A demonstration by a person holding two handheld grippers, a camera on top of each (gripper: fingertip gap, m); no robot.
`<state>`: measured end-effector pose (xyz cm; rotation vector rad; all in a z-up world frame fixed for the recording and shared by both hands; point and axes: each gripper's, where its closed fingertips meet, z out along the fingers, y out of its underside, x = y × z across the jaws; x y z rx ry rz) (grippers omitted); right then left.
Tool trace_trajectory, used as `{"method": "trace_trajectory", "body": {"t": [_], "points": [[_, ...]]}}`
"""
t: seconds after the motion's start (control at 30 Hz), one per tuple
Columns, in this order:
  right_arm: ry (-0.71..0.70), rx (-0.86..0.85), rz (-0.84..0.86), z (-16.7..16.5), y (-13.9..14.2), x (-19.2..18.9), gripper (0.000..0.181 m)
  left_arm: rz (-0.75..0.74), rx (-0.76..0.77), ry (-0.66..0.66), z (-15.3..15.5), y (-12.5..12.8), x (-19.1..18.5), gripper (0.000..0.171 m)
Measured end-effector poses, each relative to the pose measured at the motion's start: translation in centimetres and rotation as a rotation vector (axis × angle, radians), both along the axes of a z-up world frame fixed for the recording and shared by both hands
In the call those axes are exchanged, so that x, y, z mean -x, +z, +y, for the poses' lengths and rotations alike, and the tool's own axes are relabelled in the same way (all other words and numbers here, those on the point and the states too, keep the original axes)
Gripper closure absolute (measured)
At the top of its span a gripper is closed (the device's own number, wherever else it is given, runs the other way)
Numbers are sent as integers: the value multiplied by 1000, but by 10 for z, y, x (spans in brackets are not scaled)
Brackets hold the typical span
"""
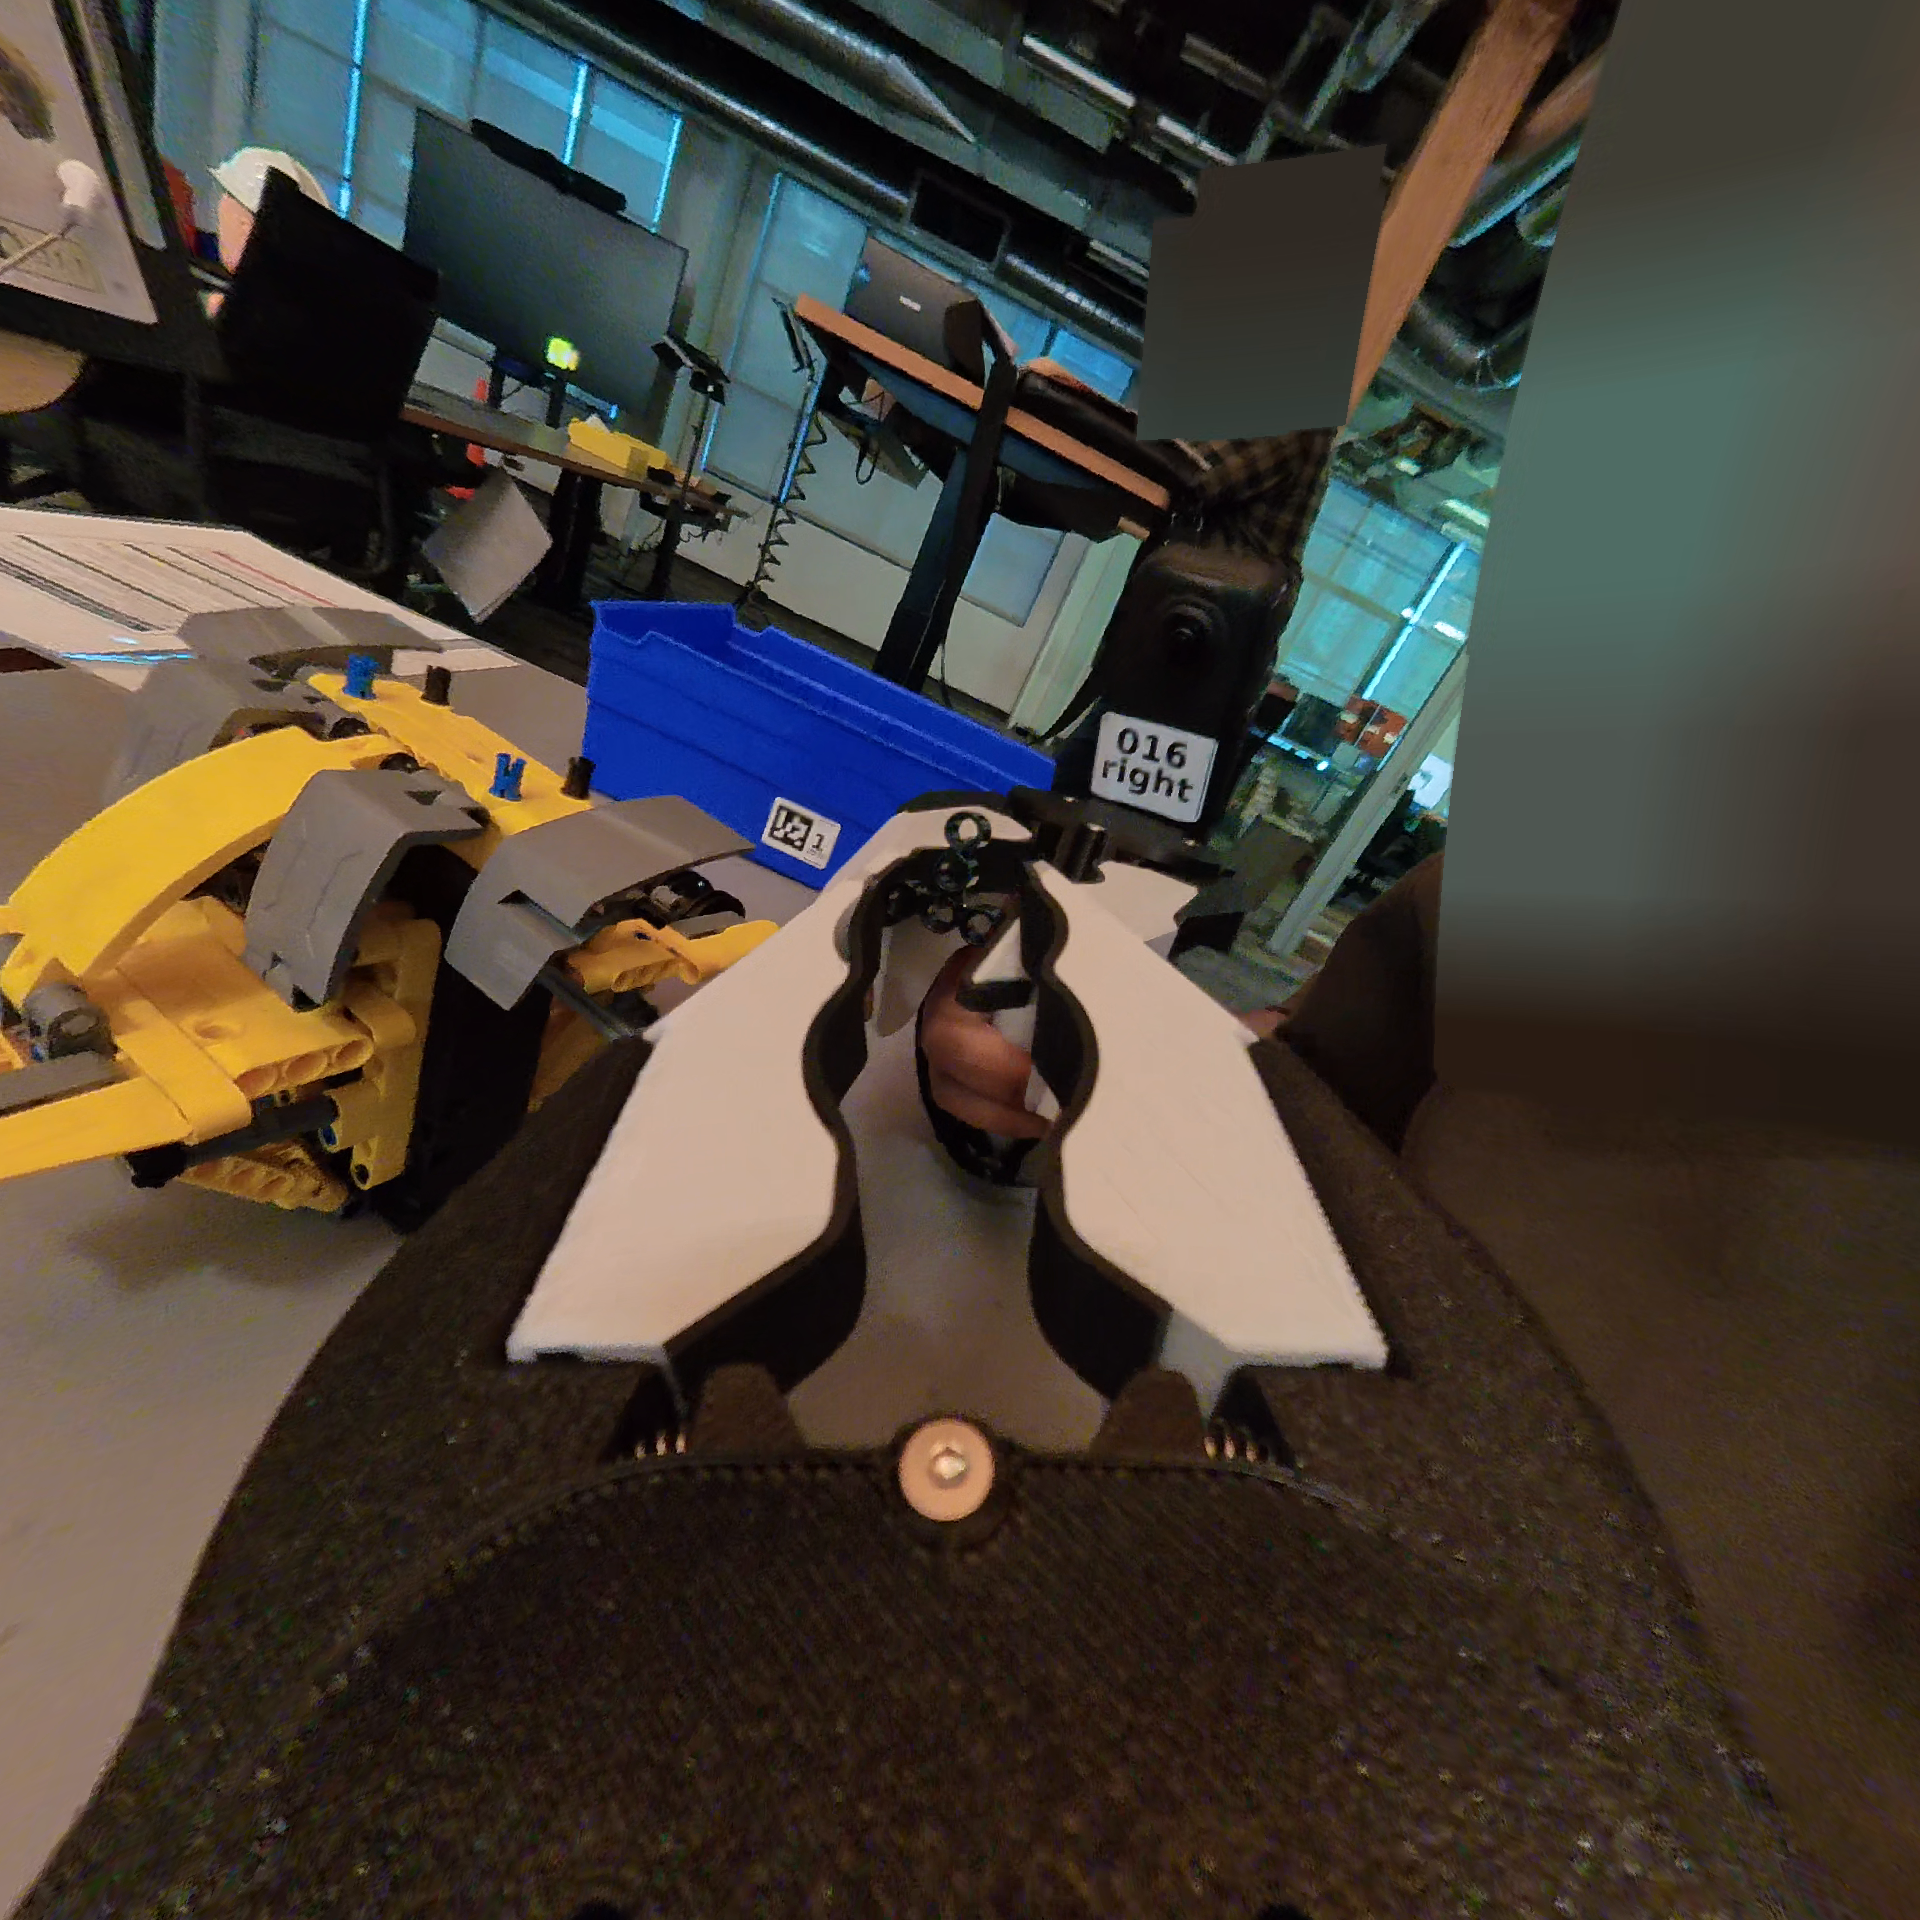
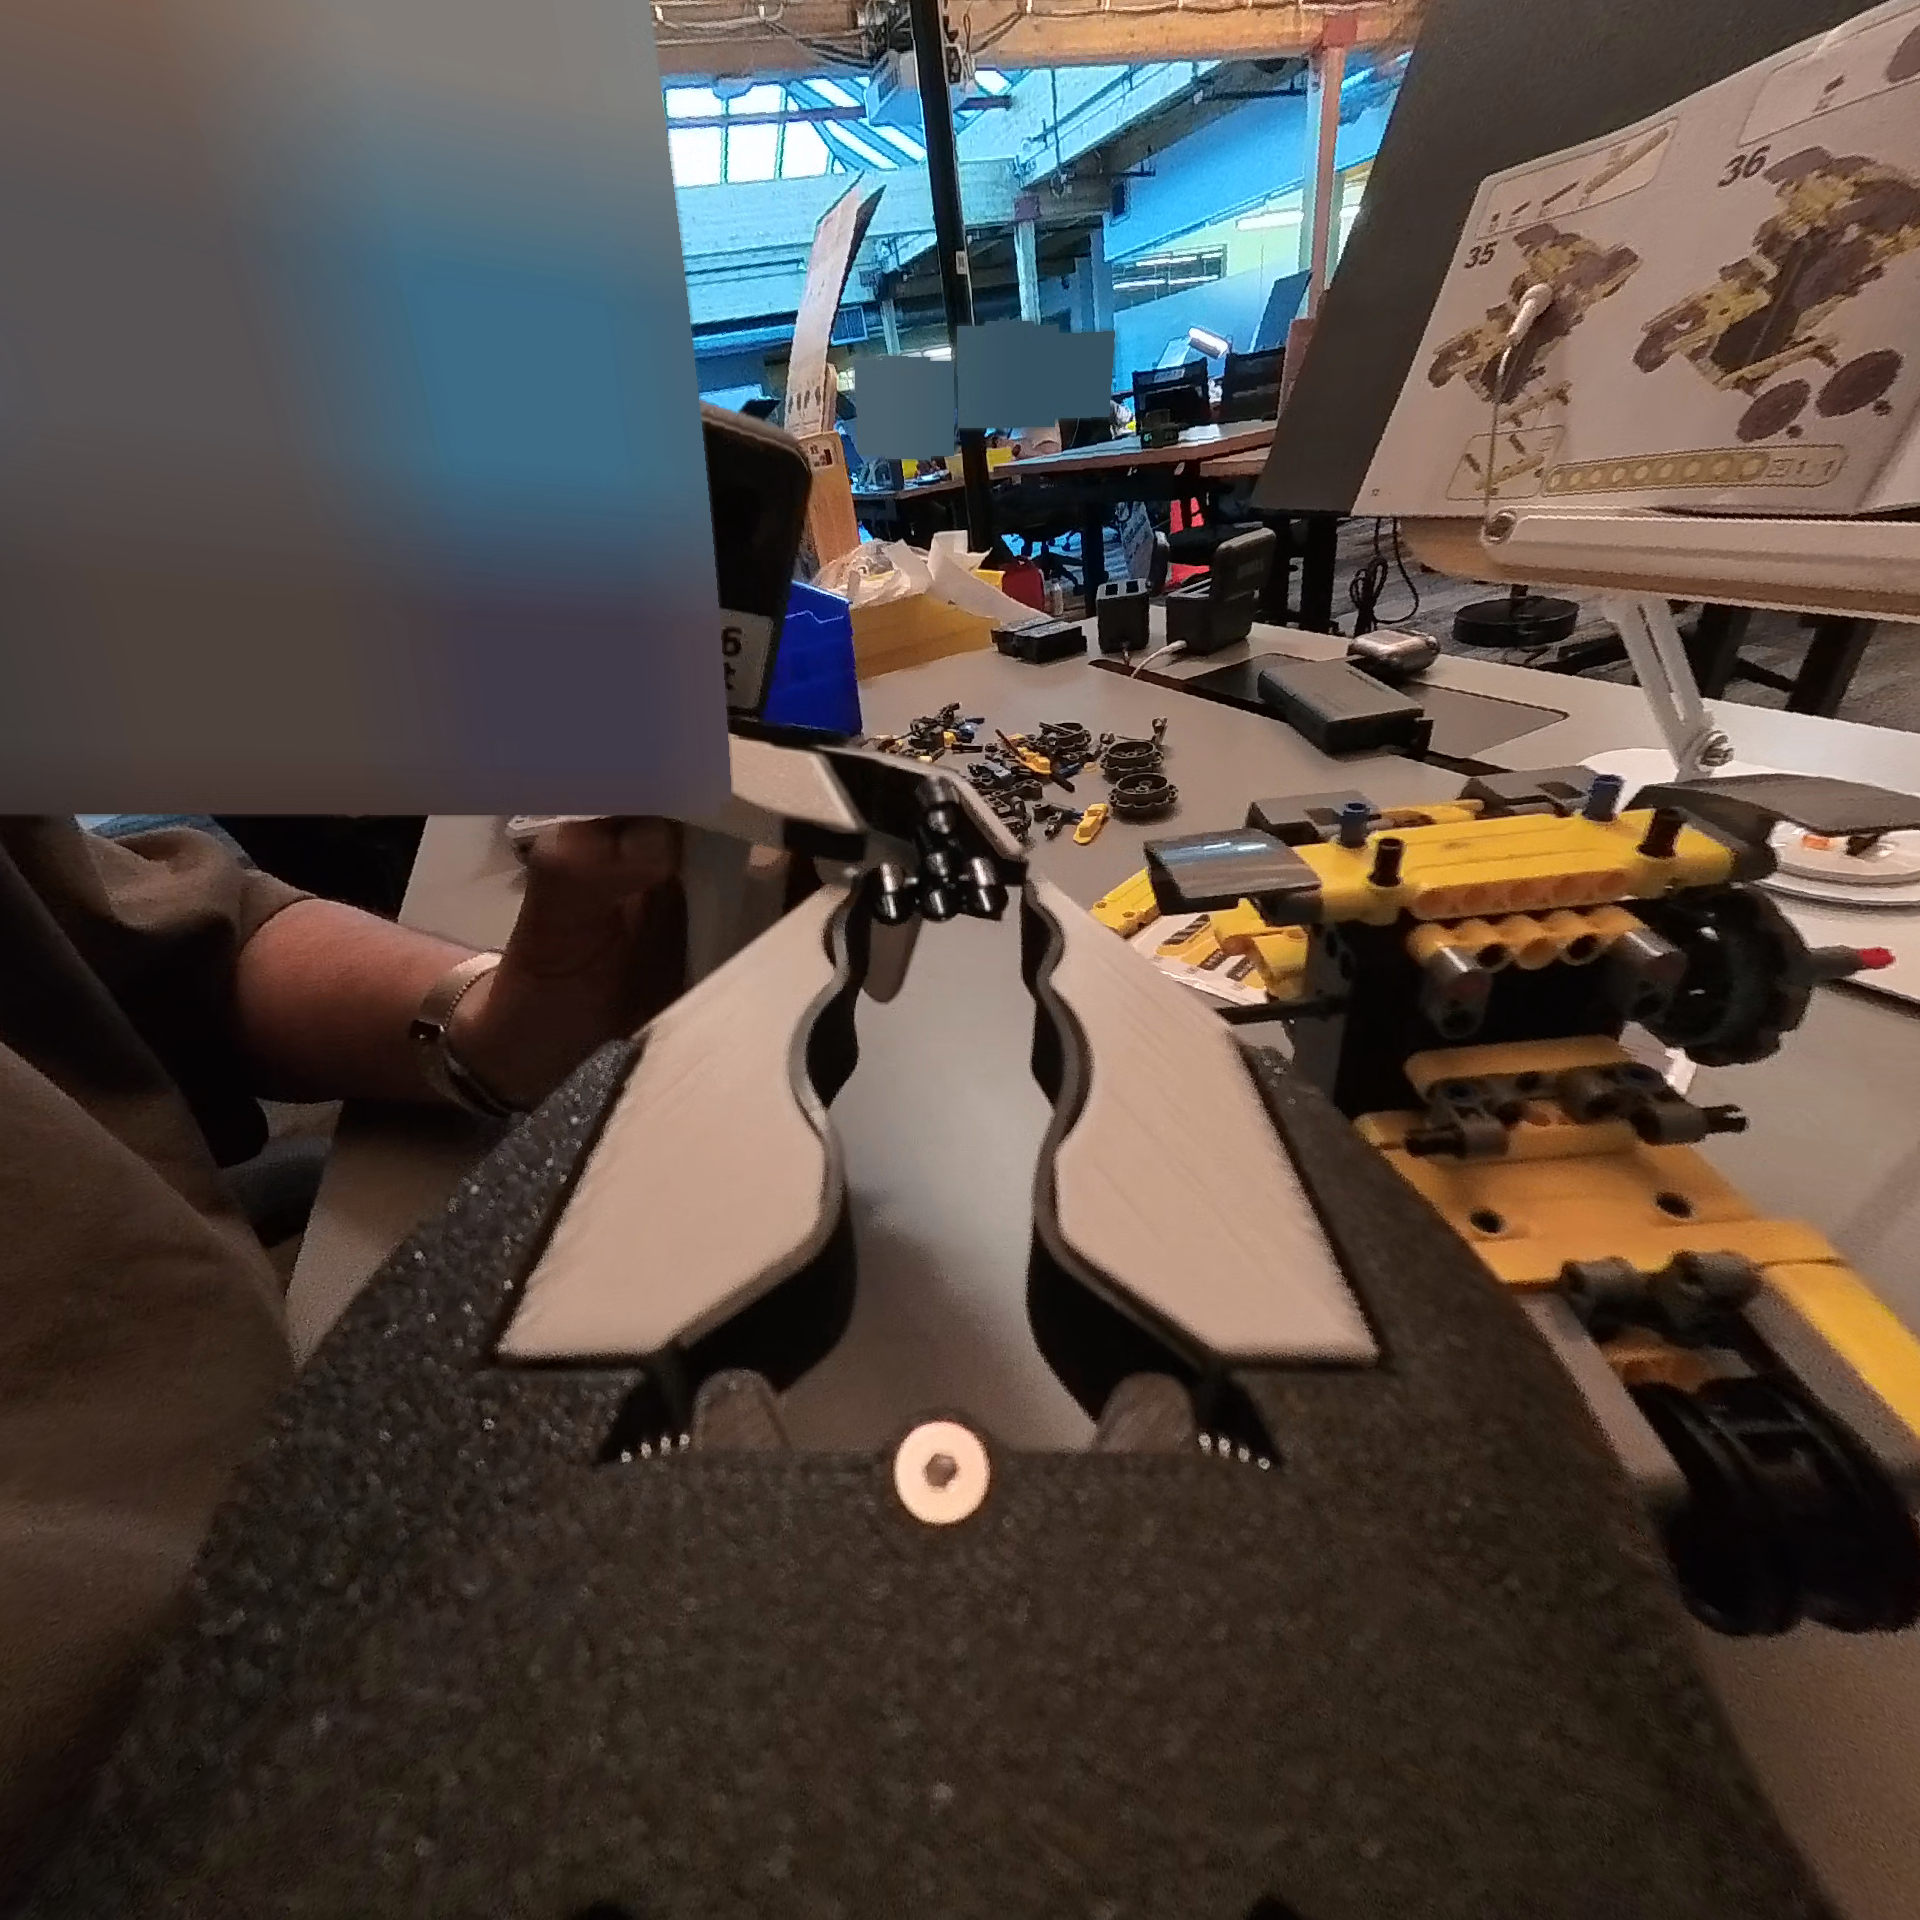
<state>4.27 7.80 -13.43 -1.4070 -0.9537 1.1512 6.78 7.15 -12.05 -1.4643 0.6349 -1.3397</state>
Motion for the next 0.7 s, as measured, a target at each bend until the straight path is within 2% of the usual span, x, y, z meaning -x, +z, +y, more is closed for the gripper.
{"method": "trace_trajectory", "body": {"t": [0.3, 0.4, 0.57, 0.7], "points": [[-2, 12, -31, 2, -6, 0, 153, 56, -6, 22, 4, -8, 0, 153], [-37, 13, -42, 10, -9, -4, 156, 62, -11, 112, 17, -8, 13, 149], [-68, 20, -60, 18, -11, -9, 156, 16, 16, 150, 29, -2, 33, 151], [-97, -39, -135, 21, -19, -10, 156, 36, 41, 85, 26, -8, 29, 144]]}}
